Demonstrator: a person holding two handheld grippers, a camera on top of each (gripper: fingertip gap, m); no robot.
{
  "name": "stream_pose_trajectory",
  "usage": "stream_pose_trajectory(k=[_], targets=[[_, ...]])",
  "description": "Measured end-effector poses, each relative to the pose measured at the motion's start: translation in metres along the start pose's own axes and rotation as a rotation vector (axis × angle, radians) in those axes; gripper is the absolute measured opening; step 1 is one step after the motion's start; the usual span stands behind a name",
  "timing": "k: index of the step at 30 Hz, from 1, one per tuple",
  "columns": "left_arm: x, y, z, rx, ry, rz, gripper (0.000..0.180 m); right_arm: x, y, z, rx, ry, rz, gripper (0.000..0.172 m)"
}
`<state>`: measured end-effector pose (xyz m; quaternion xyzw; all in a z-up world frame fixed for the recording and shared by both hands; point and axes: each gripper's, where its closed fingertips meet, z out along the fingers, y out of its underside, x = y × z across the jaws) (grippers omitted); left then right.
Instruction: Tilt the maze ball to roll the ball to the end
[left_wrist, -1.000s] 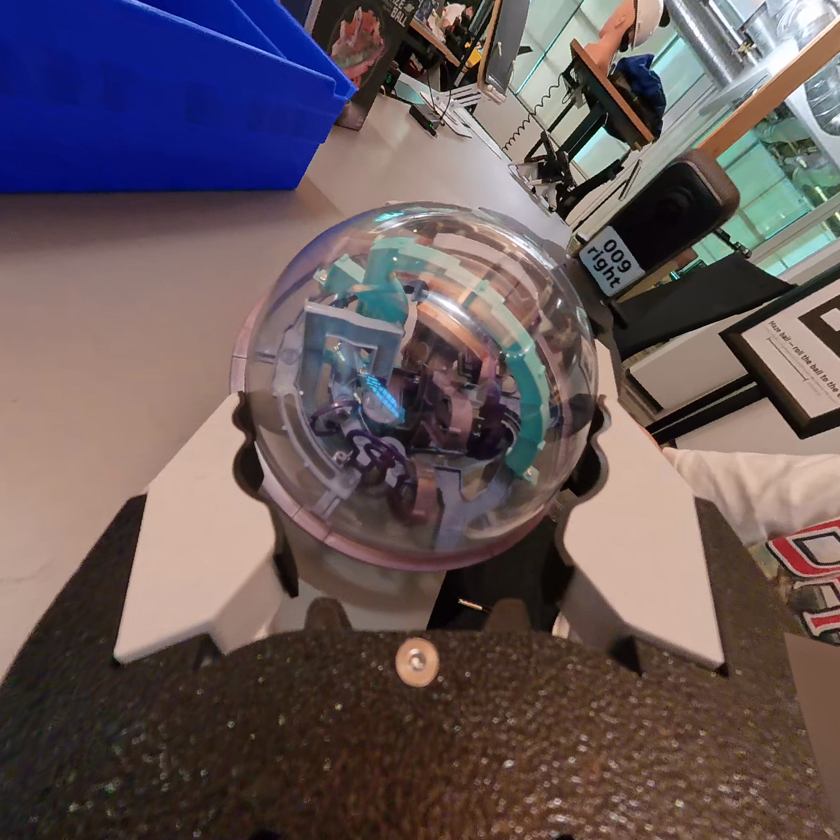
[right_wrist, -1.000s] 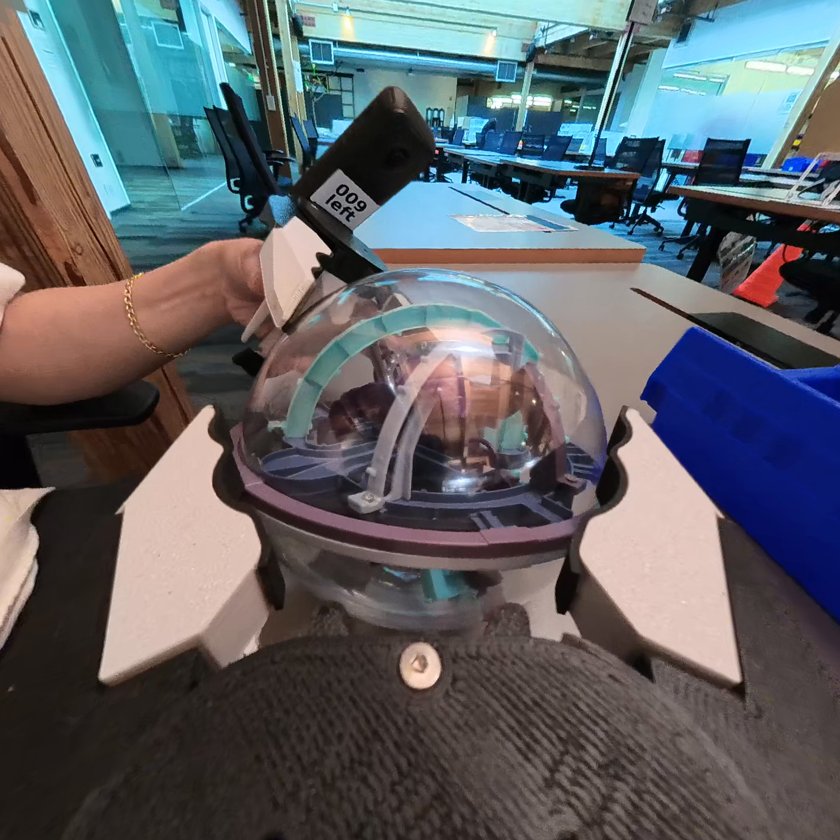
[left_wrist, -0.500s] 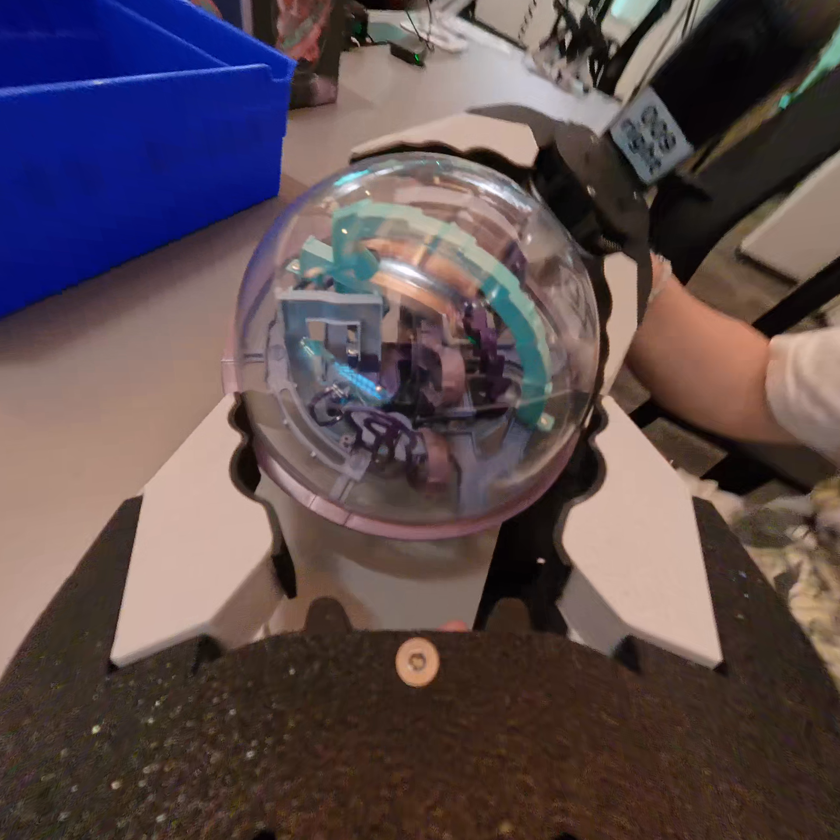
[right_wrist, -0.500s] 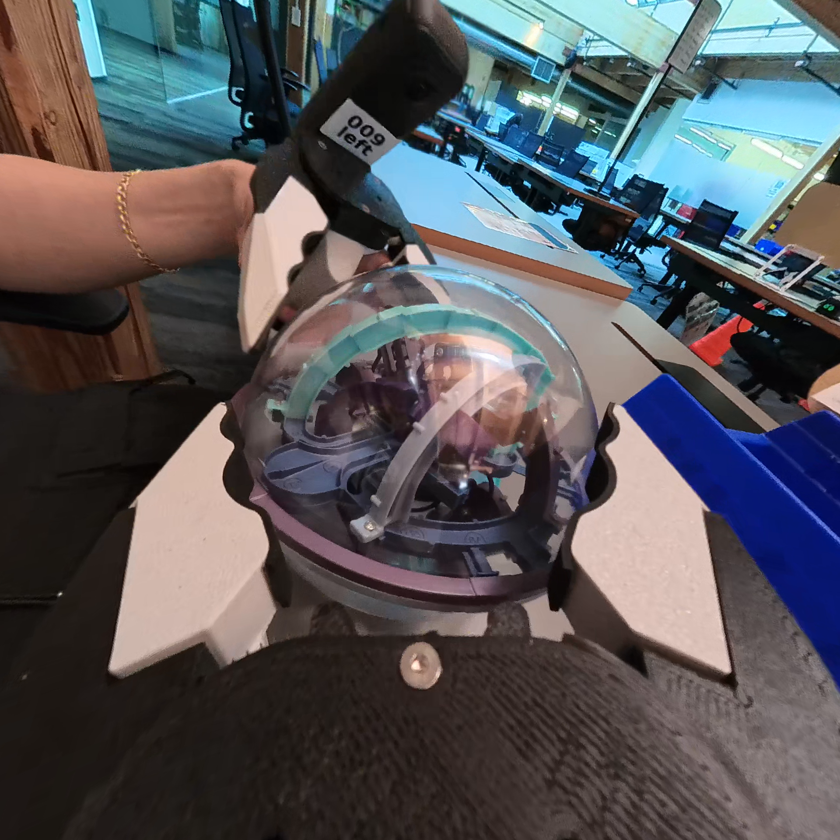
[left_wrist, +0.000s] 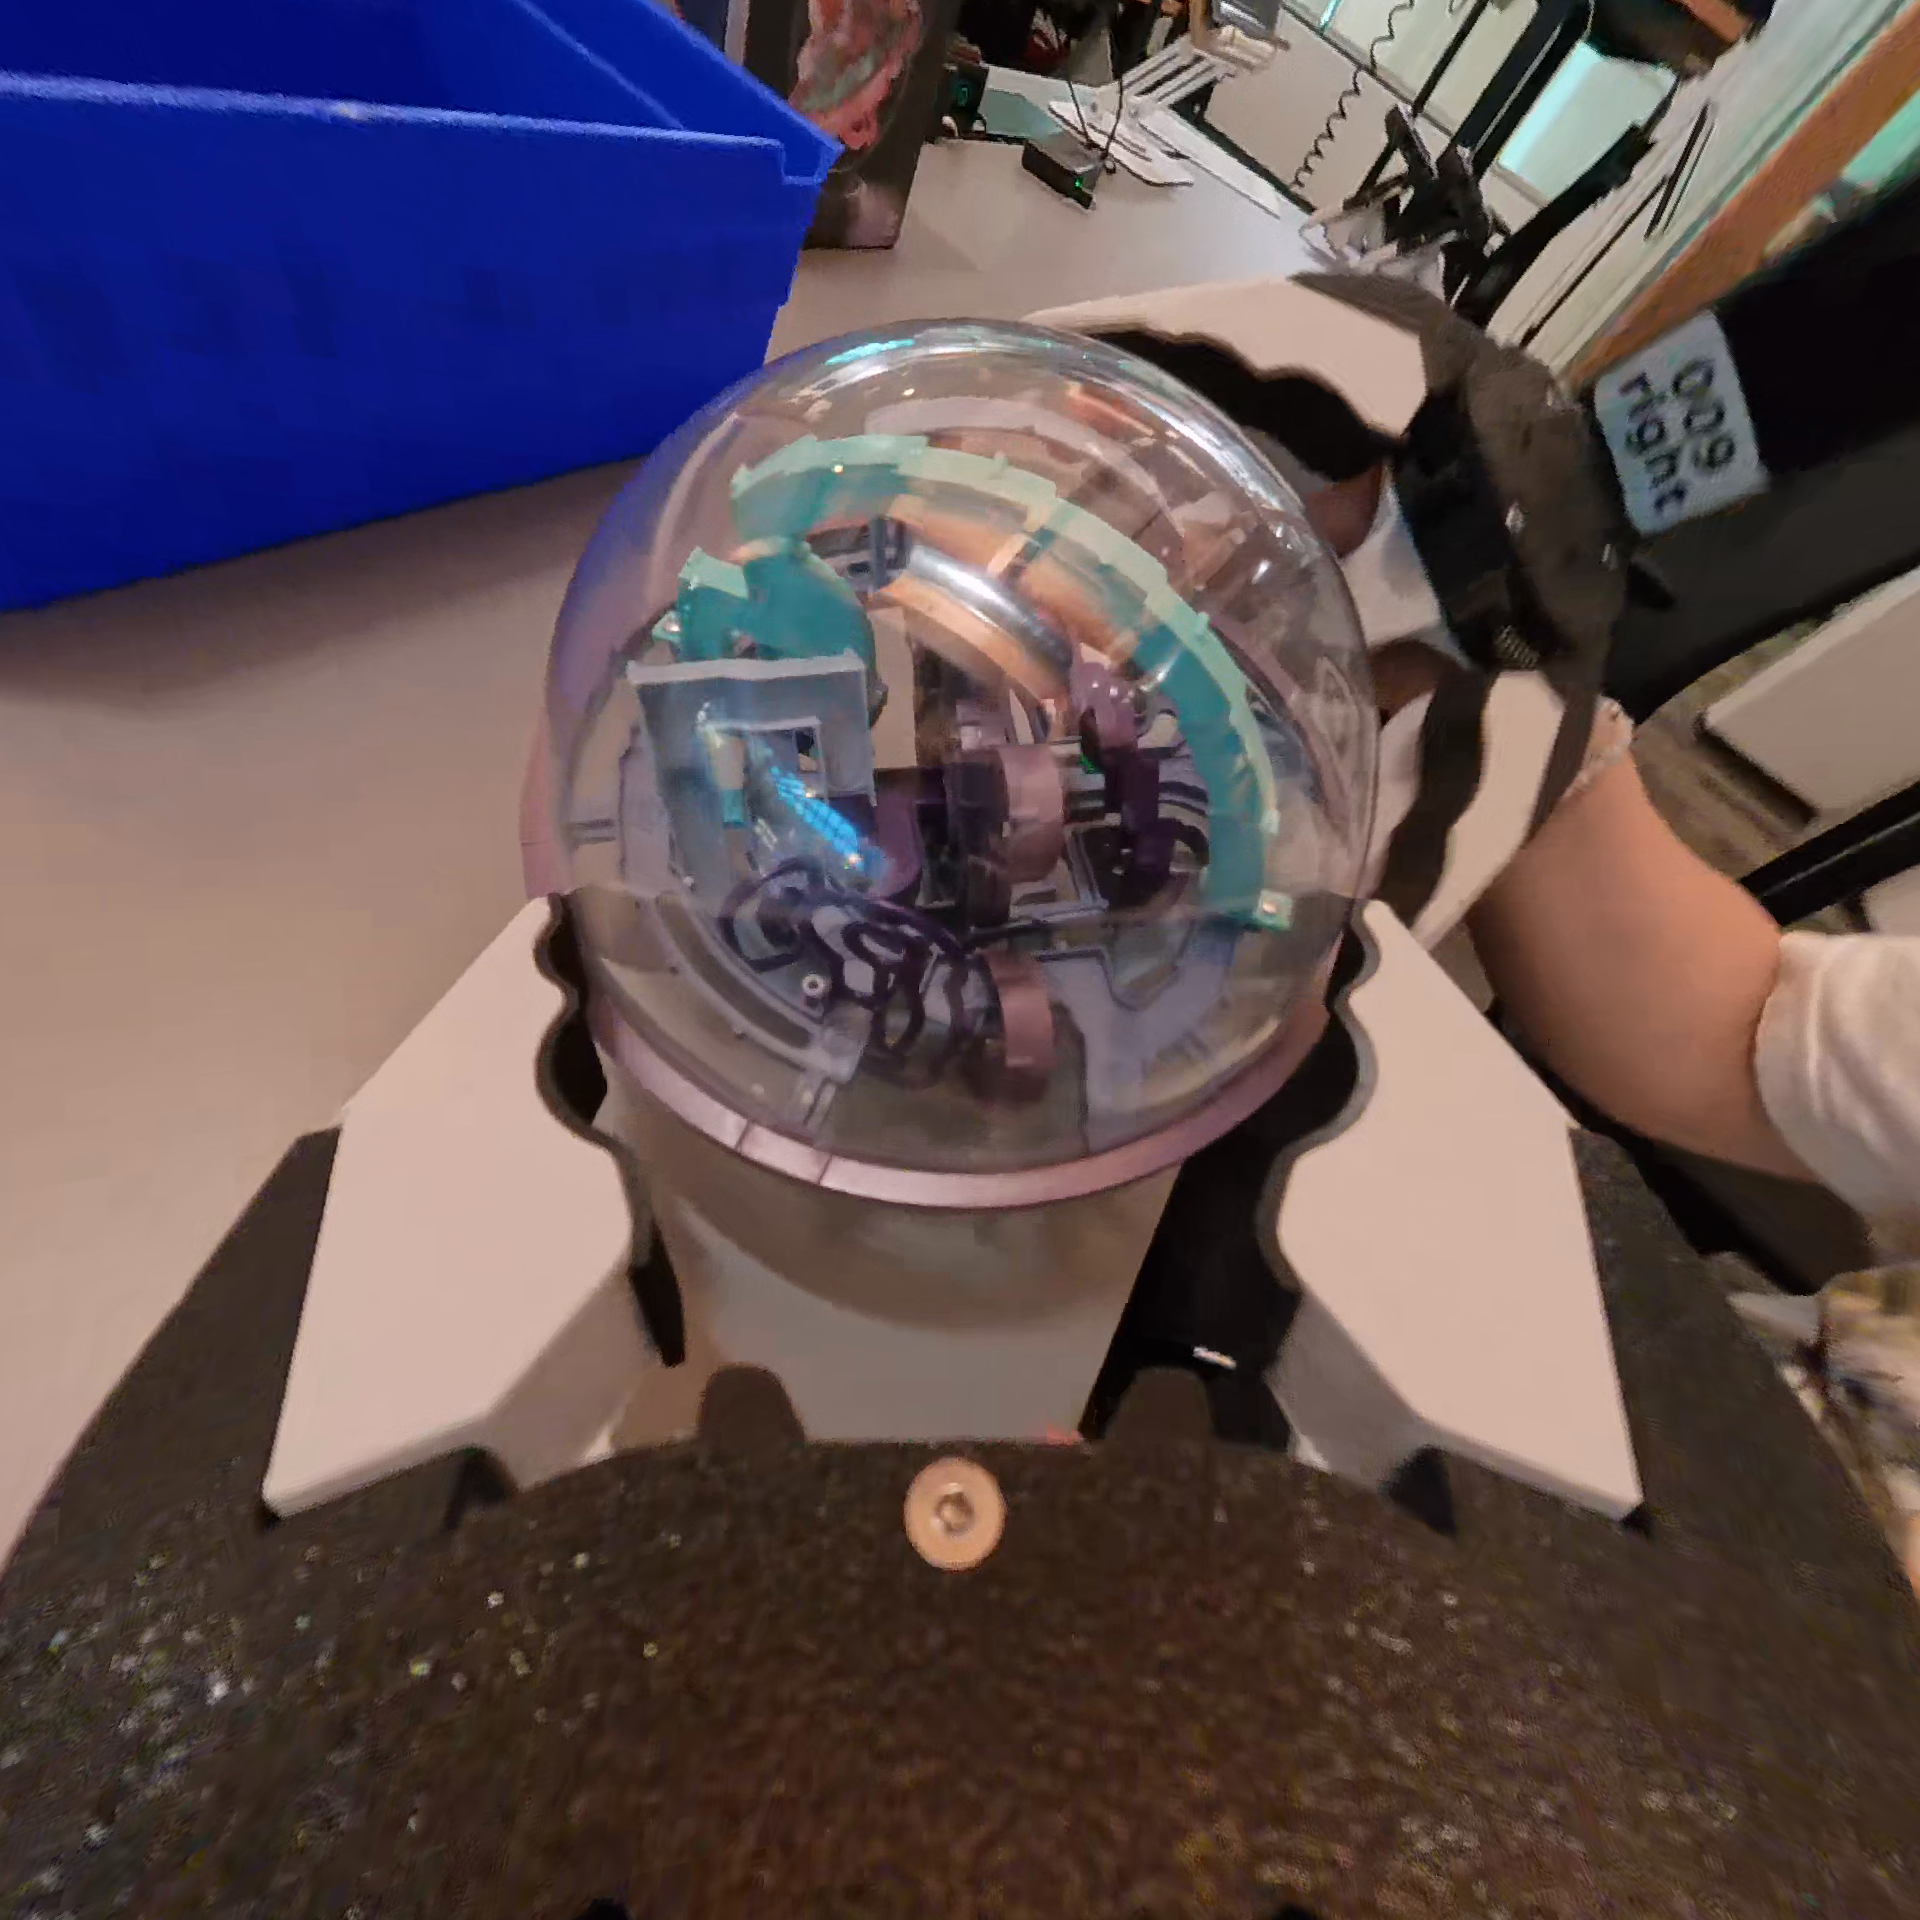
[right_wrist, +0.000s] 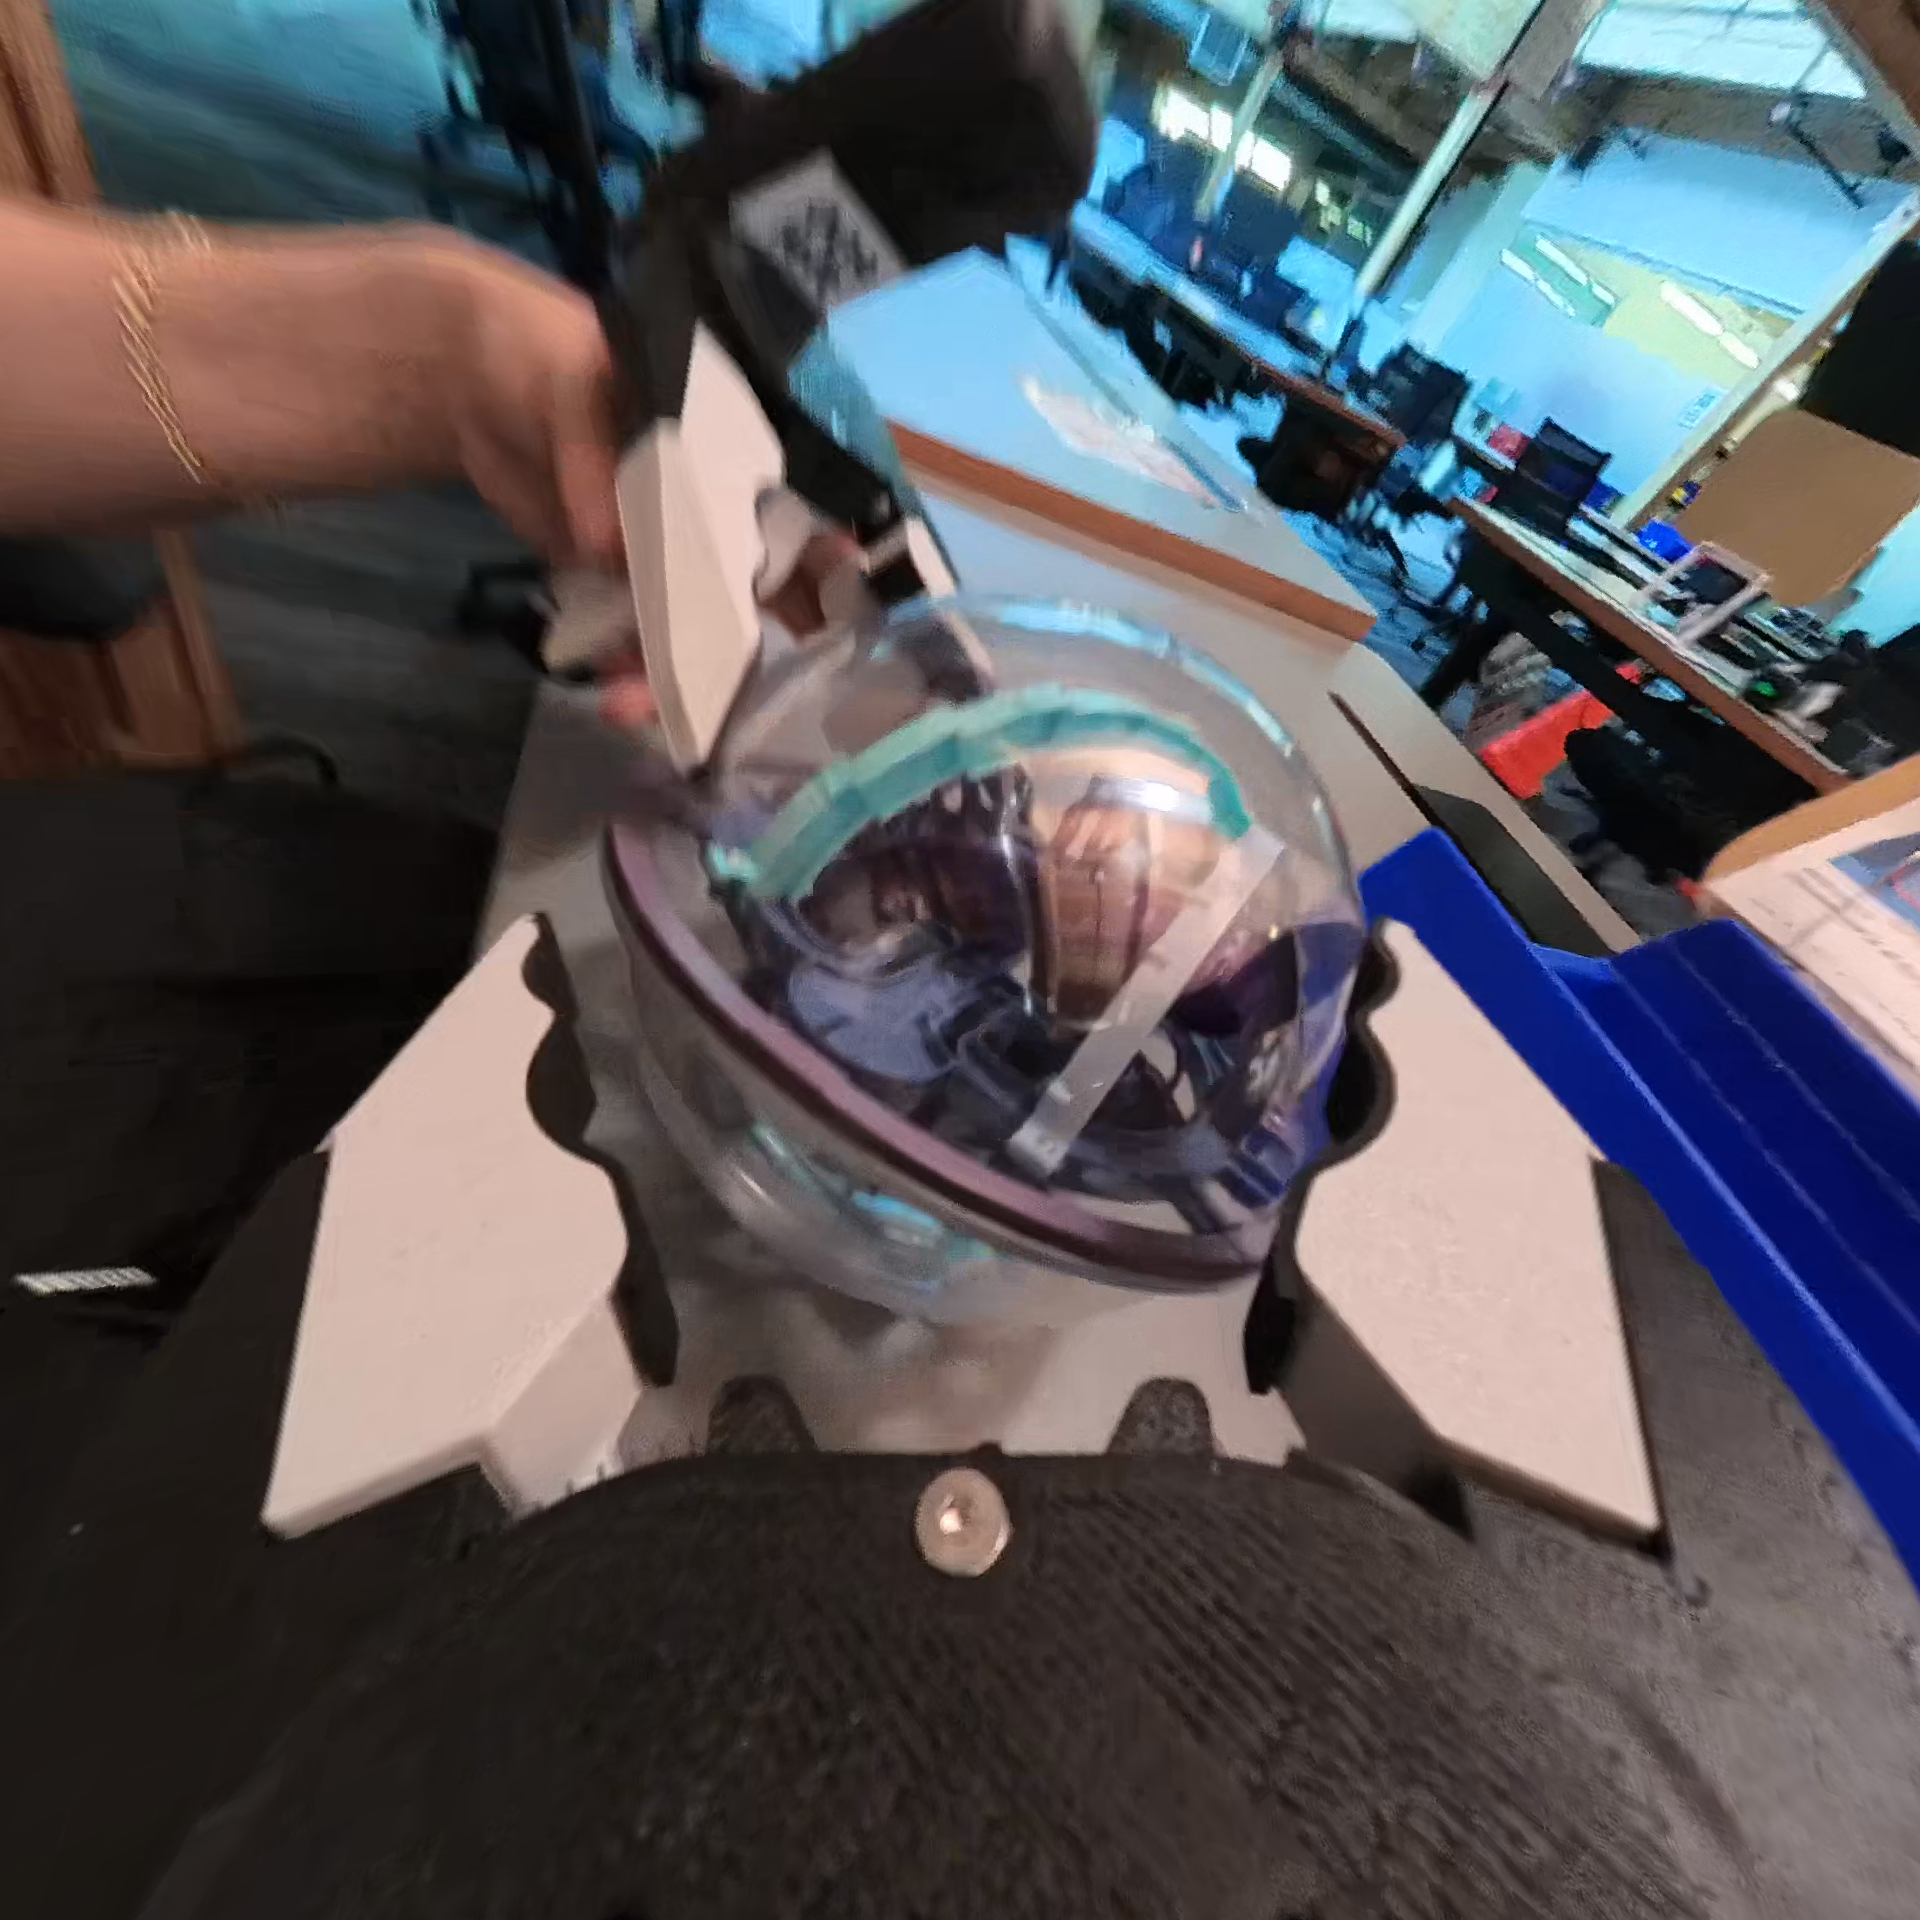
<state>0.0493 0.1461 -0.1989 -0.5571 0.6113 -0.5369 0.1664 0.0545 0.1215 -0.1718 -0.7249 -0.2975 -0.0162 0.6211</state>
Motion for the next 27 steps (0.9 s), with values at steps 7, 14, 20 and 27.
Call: stream_pose_trajectory(k=[7,14,20,27], targets=[[0.004,0.003,0.000,-0.039,-0.004,-0.064,0.133,0.009,0.032,0.007,-0.098,0.050,-0.073,0.154],[0.017,0.001,0.000,-0.032,0.013,0.226,0.135,0.011,0.042,-0.005,-0.082,0.011,0.009,0.153],[0.020,0.004,-0.004,-0.065,-0.017,0.362,0.124,0.007,0.046,-0.012,-0.064,-0.055,0.164,0.152],[0.020,-0.003,-0.001,-0.038,-0.081,0.402,0.114,0.010,0.037,-0.019,-0.025,-0.069,0.256,0.148]])
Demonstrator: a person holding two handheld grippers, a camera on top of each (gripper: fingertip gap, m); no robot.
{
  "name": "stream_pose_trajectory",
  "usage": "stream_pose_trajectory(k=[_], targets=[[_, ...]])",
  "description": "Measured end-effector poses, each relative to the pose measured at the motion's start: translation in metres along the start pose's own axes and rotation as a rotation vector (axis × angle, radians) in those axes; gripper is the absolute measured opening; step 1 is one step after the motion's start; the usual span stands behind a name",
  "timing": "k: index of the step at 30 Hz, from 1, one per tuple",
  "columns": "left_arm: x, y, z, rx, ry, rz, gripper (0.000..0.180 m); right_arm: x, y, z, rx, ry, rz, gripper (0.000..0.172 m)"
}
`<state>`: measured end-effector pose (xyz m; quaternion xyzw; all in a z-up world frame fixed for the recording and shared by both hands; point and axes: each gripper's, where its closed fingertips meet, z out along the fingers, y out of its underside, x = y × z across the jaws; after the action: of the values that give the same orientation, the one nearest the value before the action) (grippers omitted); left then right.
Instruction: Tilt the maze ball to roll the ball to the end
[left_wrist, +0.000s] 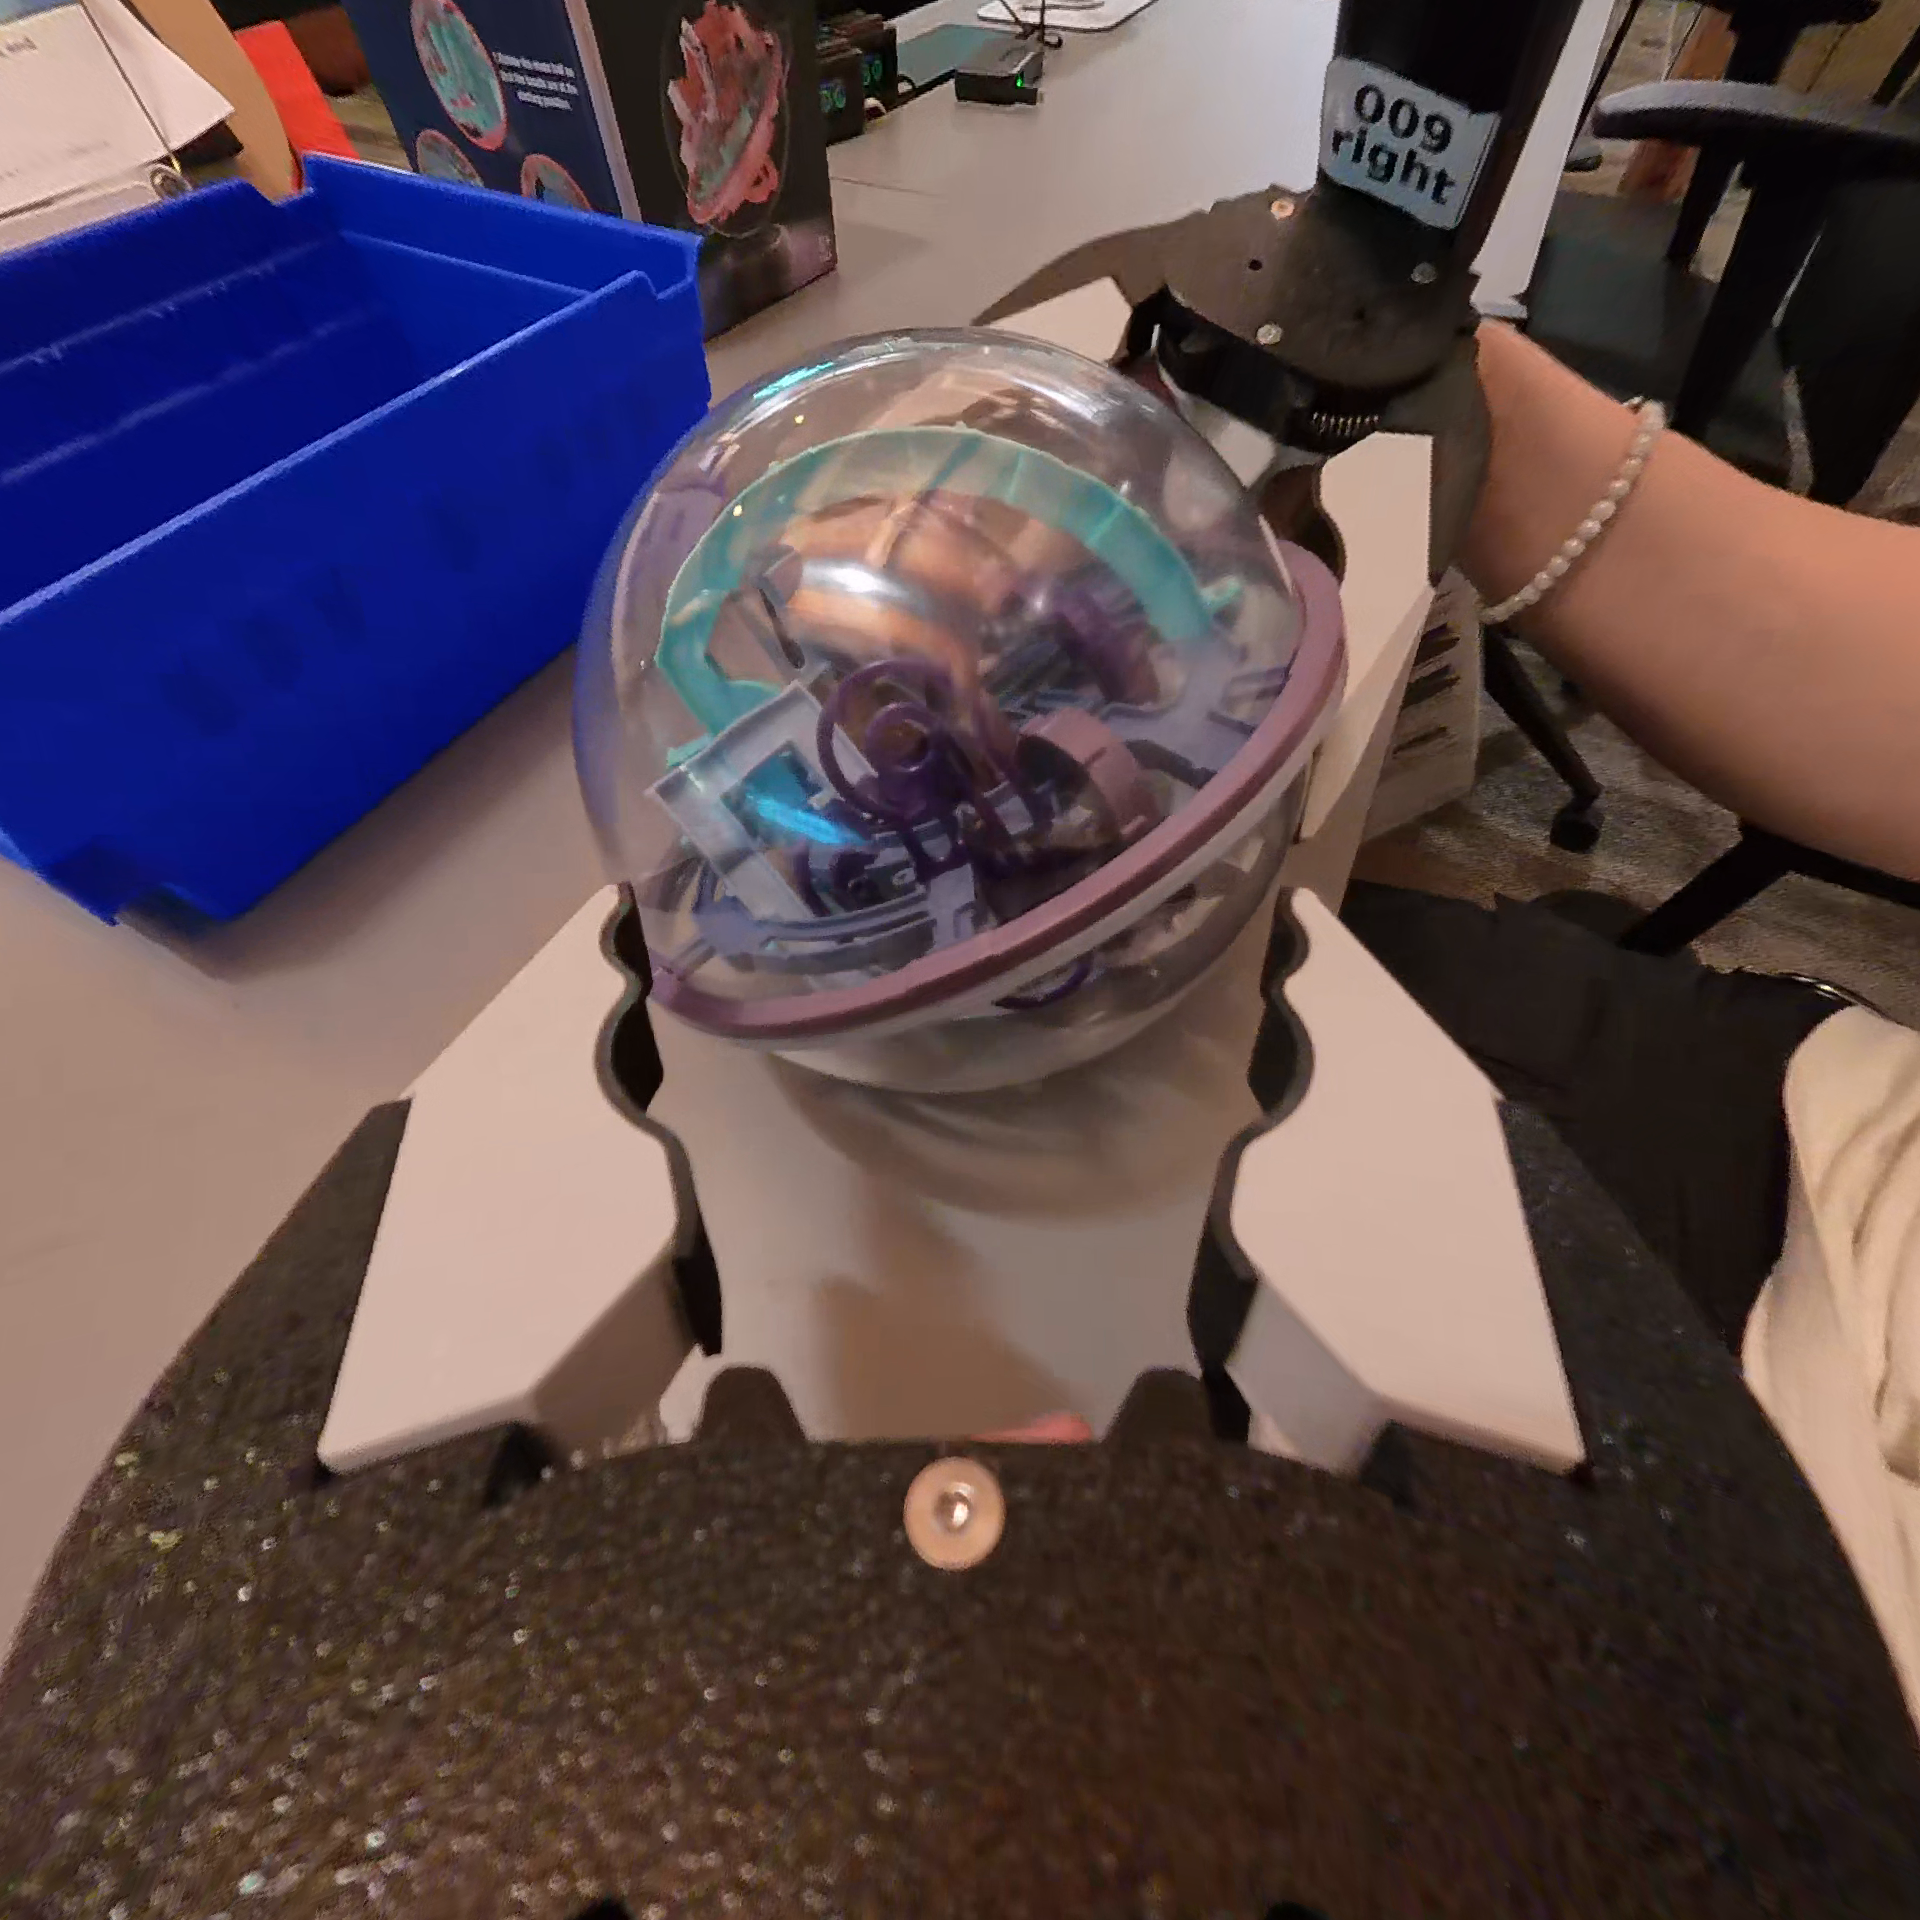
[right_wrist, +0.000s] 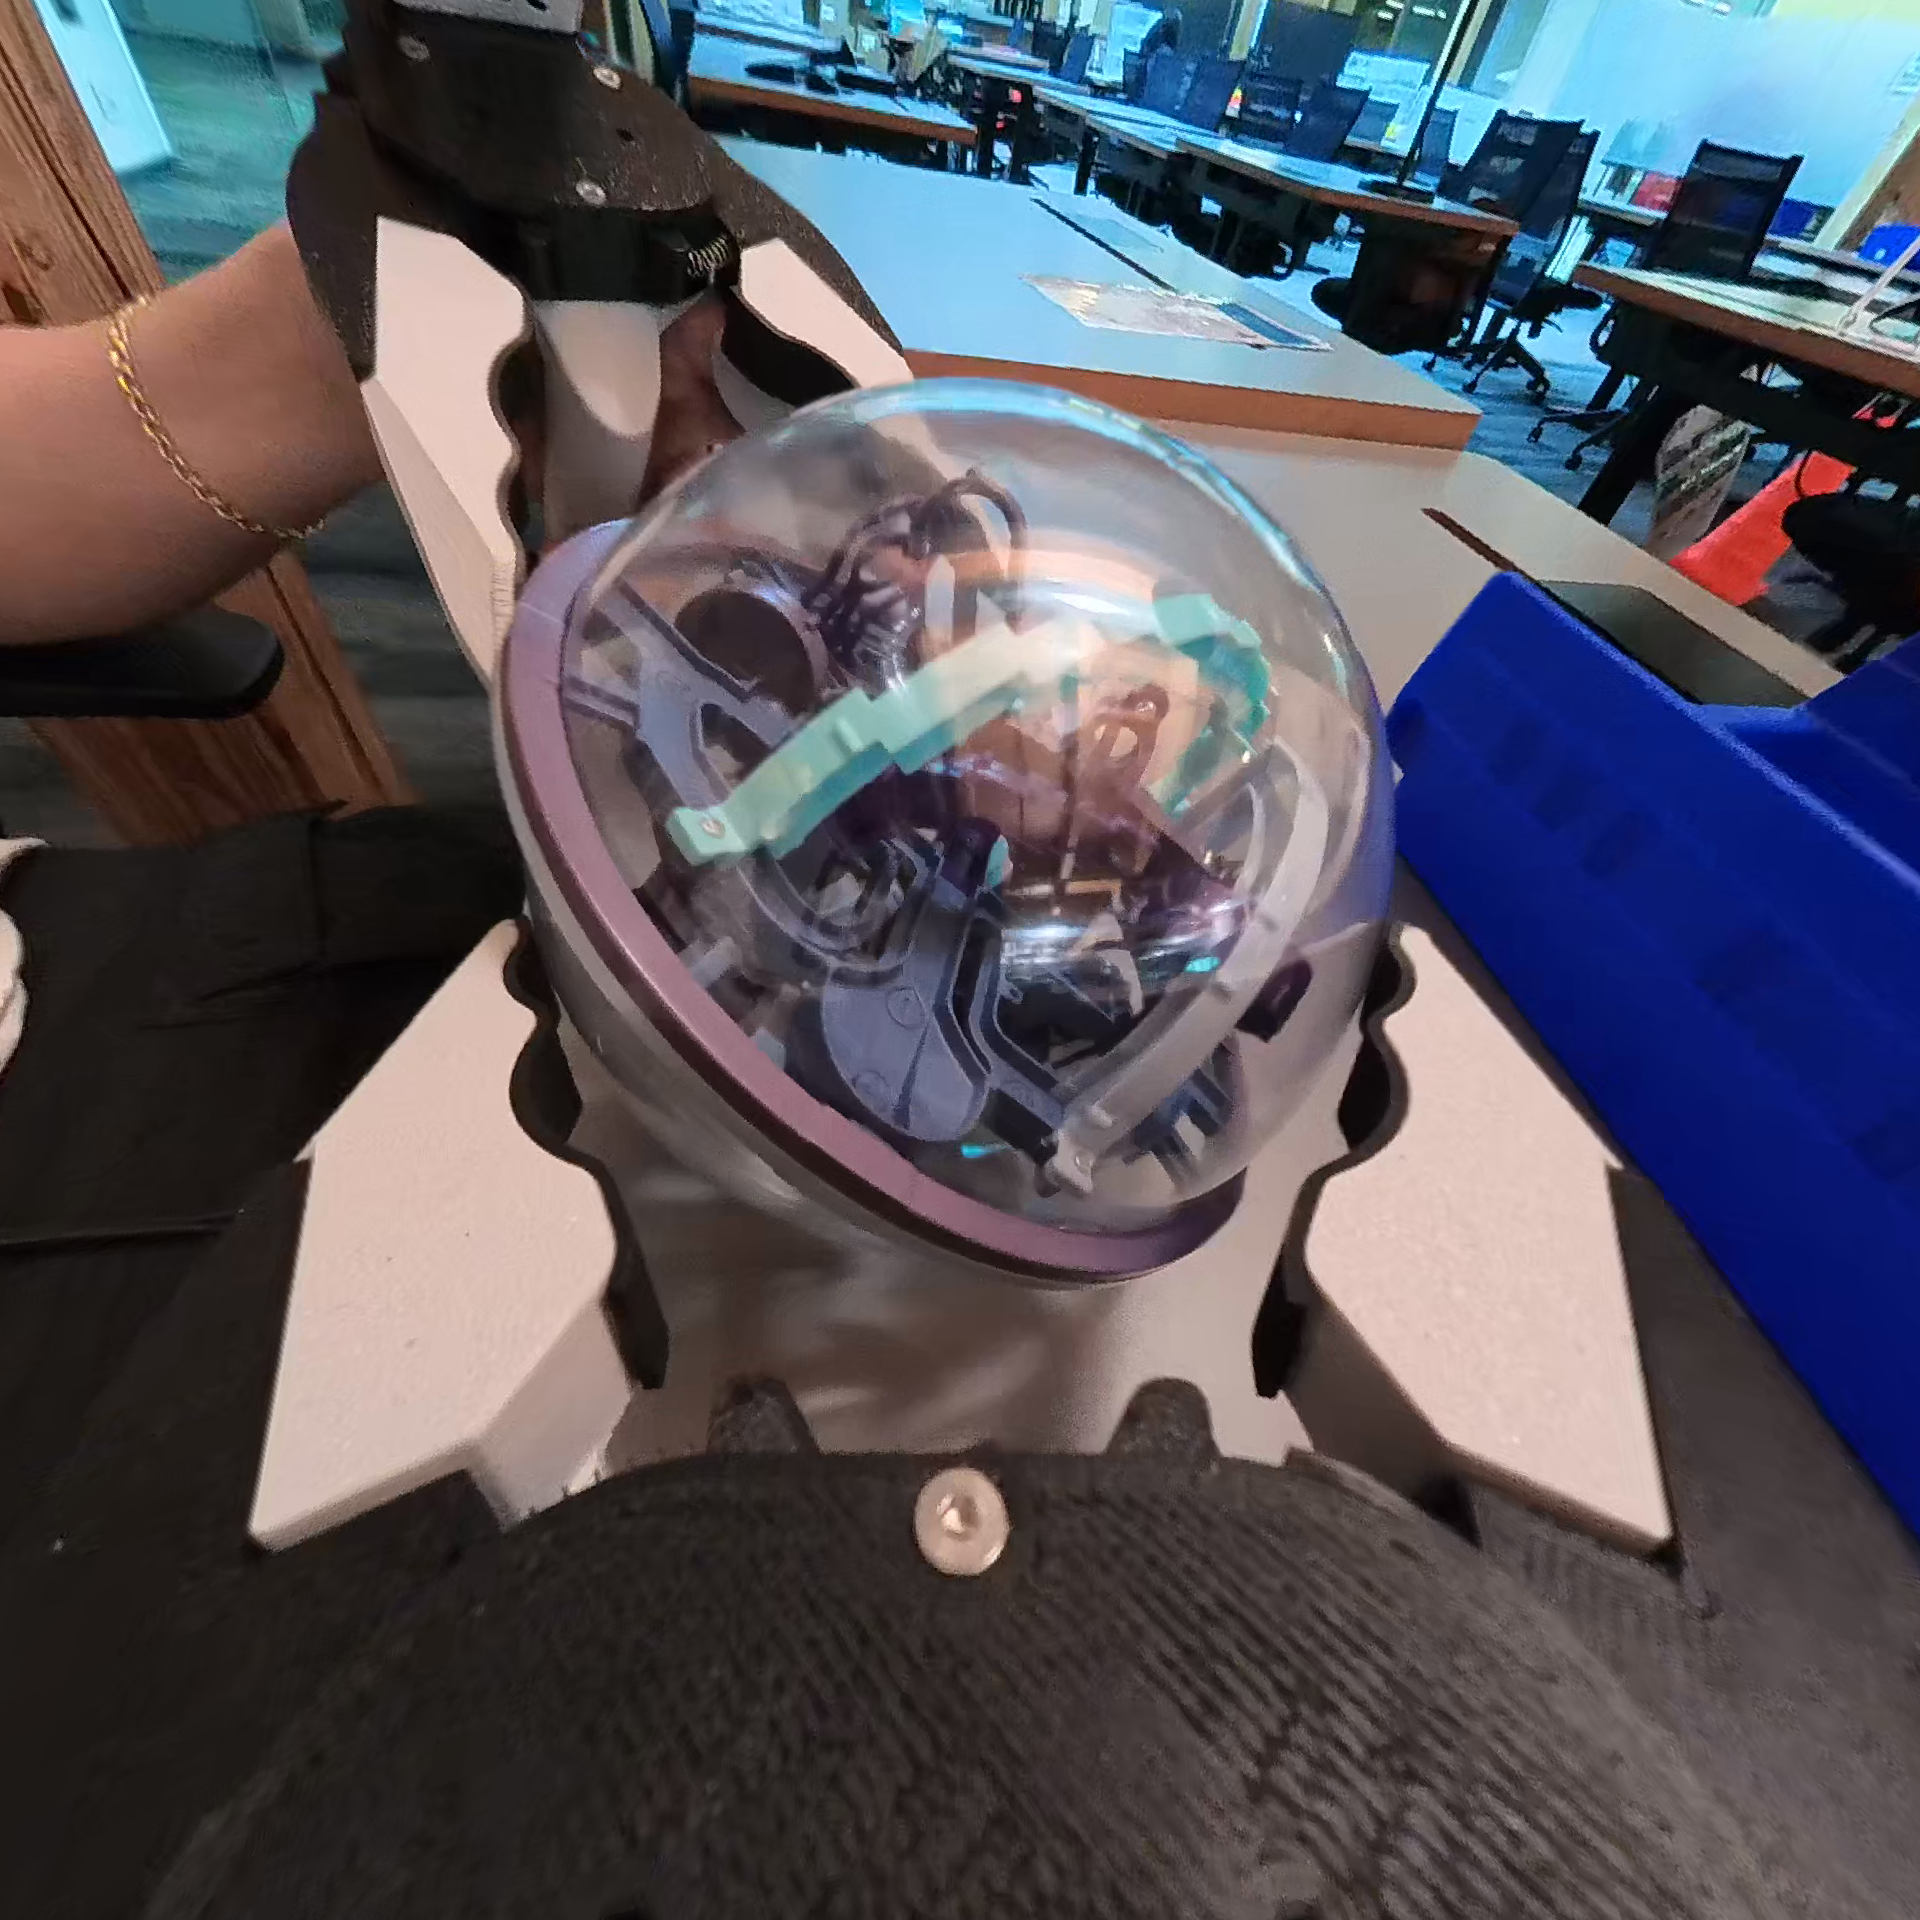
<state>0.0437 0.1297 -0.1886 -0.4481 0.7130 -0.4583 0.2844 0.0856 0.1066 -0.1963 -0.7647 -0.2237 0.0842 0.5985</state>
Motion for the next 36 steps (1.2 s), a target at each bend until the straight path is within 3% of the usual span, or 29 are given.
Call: stream_pose_trajectory(k=[5,9,13,17,20,23,28,31,33,36], targets=[[0.004,-0.003,0.004,0.011,-0.018,0.043,0.114,-0.001,-0.032,-0.010,0.005,0.091,-0.151,0.143],[0.007,-0.002,0.013,0.017,-0.032,0.041,0.124,-0.005,-0.015,0.004,-0.102,0.103,-0.280,0.150],[0.011,0.004,0.012,-0.010,-0.014,0.172,0.128,-0.003,-0.012,0.001,-0.087,0.082,-0.294,0.156],[0.008,0.004,0.009,0.059,-0.002,0.268,0.131,-0.008,-0.009,-0.002,-0.051,0.025,-0.223,0.156],[0.010,0.005,0.017,0.078,0.022,0.213,0.137,-0.020,-0.007,0.004,-0.033,-0.053,-0.160,0.156],[0.012,0.010,0.025,0.047,0.011,0.204,0.154,-0.025,-0.005,0.009,-0.034,-0.090,-0.124,0.155],[-0.001,0.013,0.024,0.007,-0.033,0.092,0.153,-0.005,-0.013,0.001,-0.030,0.031,-0.154,0.156],[-0.009,0.014,0.023,-0.003,-0.050,-0.067,0.152,-0.005,-0.023,-0.004,-0.001,0.049,-0.153,0.140],[-0.014,0.014,0.022,-0.014,-0.064,-0.194,0.151,-0.016,-0.027,-0.001,0.007,0.007,-0.182,0.139],[-0.007,0.011,0.018,-0.010,-0.008,-0.270,0.145,-0.002,-0.017,0.012,-0.085,0.120,-0.298,0.143]])
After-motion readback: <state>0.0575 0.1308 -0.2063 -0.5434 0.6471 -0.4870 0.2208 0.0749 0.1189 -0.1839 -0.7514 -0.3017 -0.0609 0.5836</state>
